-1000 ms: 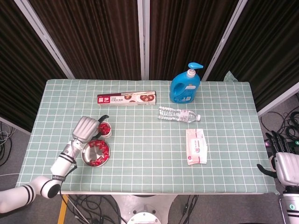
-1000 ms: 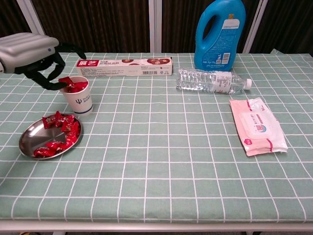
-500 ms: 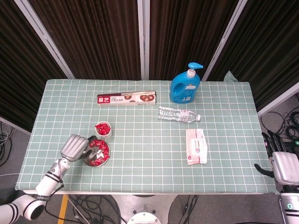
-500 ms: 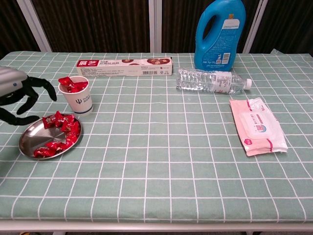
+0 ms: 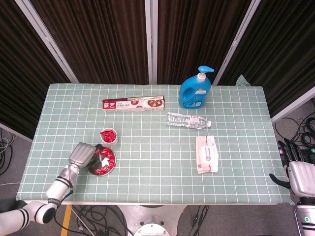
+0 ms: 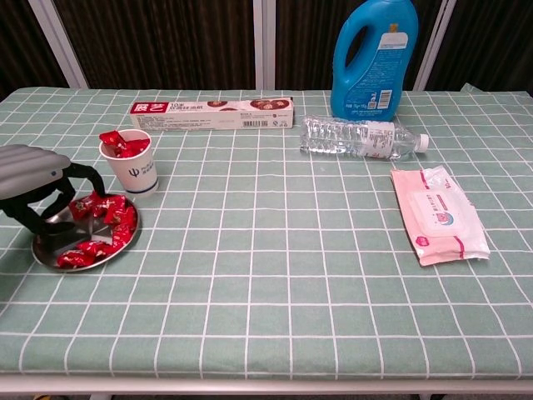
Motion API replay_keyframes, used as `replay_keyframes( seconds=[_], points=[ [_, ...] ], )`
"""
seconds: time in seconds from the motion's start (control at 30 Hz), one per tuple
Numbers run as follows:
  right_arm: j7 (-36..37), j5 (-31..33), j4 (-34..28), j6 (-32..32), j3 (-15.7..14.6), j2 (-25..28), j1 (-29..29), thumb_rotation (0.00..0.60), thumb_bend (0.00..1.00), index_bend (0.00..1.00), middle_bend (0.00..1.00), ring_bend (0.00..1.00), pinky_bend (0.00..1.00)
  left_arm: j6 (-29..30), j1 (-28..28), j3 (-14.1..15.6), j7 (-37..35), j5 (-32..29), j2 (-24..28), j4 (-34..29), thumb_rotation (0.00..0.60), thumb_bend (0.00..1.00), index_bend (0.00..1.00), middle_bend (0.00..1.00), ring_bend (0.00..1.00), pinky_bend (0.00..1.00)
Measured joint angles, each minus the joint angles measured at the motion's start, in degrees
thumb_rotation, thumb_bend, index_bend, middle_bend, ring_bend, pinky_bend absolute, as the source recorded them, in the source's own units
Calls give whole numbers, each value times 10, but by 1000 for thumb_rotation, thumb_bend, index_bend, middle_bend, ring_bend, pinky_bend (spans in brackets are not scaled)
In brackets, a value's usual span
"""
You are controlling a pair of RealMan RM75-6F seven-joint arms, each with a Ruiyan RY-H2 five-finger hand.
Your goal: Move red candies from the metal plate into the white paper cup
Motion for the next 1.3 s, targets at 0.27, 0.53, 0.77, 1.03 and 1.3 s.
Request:
replay_keyframes(
  seconds=[0.27, 0.53, 0.77, 1.03, 1.3],
  points=[
    [-5, 0, -3, -1, 0, 1, 1, 600, 71, 0, 14, 0, 336, -14, -5, 4, 36, -16, 28, -45, 600, 339, 420, 820, 892, 1000],
    [-6, 3, -3, -2, 0, 0, 0, 600, 71, 0, 14, 0, 336, -12, -3, 8, 50, -26, 53, -91, 600, 335, 413, 820, 892, 1000],
    [-4, 2, -3, -2, 1, 1, 0, 600, 71, 0, 14, 0, 337, -2, -8, -3, 29, -15, 20, -57, 600, 333, 393, 820, 891, 1000],
    [1, 3, 0, 0, 0, 1, -2, 600, 72, 0, 14, 0, 336, -38, -26, -1, 46, -31, 19, -51, 600, 337, 418, 820, 892, 1000],
    [2, 1, 2, -1, 1, 0, -1, 600, 71, 0, 15, 0, 337, -34, -20, 7, 64, -50, 46, -79, 600, 337, 452, 820, 891, 1000]
  ],
)
